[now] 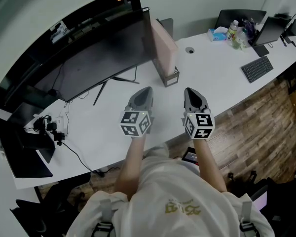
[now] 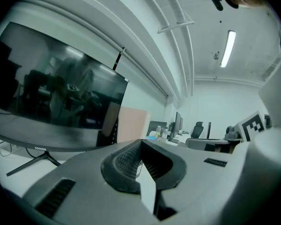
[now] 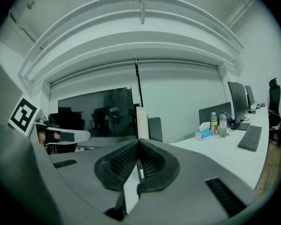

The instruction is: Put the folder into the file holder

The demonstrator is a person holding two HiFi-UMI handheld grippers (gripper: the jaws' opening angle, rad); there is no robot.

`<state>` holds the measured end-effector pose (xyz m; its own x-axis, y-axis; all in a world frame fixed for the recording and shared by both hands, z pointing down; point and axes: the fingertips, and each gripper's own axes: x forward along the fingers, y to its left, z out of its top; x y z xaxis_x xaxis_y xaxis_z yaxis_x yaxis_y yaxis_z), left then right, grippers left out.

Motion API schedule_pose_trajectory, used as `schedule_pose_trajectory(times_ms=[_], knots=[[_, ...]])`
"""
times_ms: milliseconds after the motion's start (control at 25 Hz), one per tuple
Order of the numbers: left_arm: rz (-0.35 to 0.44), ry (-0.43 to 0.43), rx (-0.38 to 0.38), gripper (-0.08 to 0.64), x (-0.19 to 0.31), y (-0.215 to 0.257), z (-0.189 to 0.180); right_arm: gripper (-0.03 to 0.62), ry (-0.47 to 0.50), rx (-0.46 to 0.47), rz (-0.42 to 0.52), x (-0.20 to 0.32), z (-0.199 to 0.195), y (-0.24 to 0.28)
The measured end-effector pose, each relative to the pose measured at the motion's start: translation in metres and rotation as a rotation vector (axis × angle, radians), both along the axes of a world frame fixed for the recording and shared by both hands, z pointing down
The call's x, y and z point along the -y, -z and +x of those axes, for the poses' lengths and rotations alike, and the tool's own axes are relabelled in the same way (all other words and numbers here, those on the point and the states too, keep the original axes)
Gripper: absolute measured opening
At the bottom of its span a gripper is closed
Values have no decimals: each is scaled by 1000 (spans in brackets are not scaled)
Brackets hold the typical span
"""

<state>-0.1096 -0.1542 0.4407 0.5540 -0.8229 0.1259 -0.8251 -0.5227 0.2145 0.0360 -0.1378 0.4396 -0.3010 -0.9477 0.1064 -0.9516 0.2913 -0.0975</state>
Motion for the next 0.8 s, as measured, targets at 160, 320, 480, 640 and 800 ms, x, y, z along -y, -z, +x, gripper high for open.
schedule_pose_trajectory(times_ms=[160, 320, 480, 640, 800], knots=[[-1, 2, -2, 14, -1, 1, 0, 9, -3, 5, 1, -2, 2, 2], [-5, 9, -7, 14, -4, 0, -1, 9, -3, 13, 2, -3, 3, 3], [-7, 18, -17, 15, -5, 1, -3, 9, 3, 20, 1, -6, 3, 1], [-6, 26, -15, 14, -6, 2, -6, 9, 7, 24, 2, -9, 2, 2], [-13, 30, -14, 15, -9, -3, -5, 9, 7, 26, 7, -11, 5, 1]])
